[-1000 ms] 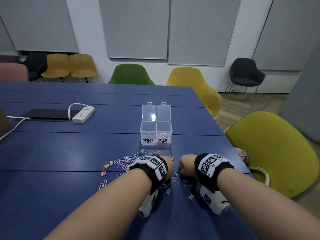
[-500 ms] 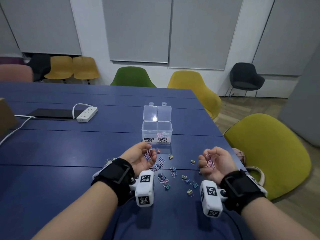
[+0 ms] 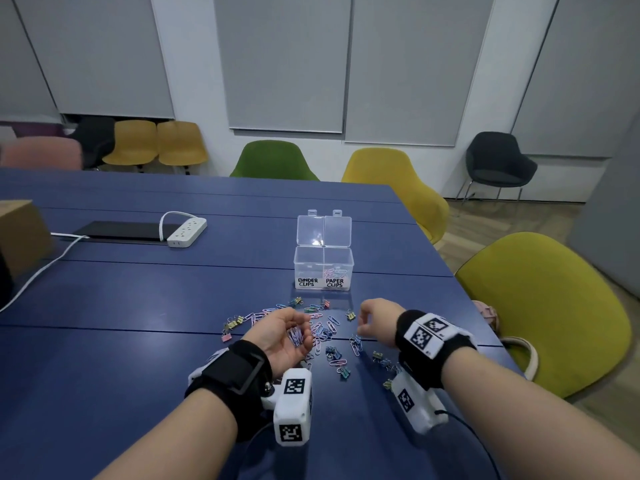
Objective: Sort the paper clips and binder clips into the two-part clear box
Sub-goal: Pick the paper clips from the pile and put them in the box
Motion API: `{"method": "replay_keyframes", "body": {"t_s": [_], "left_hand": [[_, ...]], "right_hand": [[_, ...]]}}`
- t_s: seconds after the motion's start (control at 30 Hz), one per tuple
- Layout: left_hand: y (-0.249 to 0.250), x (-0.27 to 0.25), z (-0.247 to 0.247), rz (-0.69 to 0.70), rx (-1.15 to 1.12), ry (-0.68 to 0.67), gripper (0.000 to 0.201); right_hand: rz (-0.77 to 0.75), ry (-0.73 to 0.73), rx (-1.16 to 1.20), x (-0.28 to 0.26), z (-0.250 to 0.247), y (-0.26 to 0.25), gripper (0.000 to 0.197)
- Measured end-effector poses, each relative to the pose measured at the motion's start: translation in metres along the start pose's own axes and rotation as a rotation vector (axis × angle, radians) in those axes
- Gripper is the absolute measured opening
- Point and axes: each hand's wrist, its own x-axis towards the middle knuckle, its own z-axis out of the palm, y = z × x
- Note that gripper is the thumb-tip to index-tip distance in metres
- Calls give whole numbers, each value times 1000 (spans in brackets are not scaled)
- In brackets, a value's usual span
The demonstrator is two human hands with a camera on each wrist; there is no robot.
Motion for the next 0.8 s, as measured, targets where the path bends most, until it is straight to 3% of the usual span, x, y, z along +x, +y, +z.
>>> {"method": "replay_keyframes", "body": {"t_s": [0.13, 0.27, 0.43, 0.6, 0.7, 0.8], "left_hand": [[-2, -1, 0, -13, 210, 3, 25], [-3, -1, -2, 35, 468, 30, 28], [-3, -2, 7, 113, 905, 44, 20], [-3, 1, 23, 311, 1403, 37, 5], [-4, 3, 32, 379, 1625, 42, 16], [-5, 6, 39, 377, 1805, 14, 24]], "right_hand": [[-35, -55, -232, 13, 6, -12, 25], [-60, -82, -293, 23, 9, -13, 5], [-112, -84, -228, 23, 10, -8, 14], [-152, -87, -186, 26, 12, -4, 9], [-99, -26, -80, 32, 6, -1, 24], [-23, 41, 7, 38, 0, 5, 26]]}}
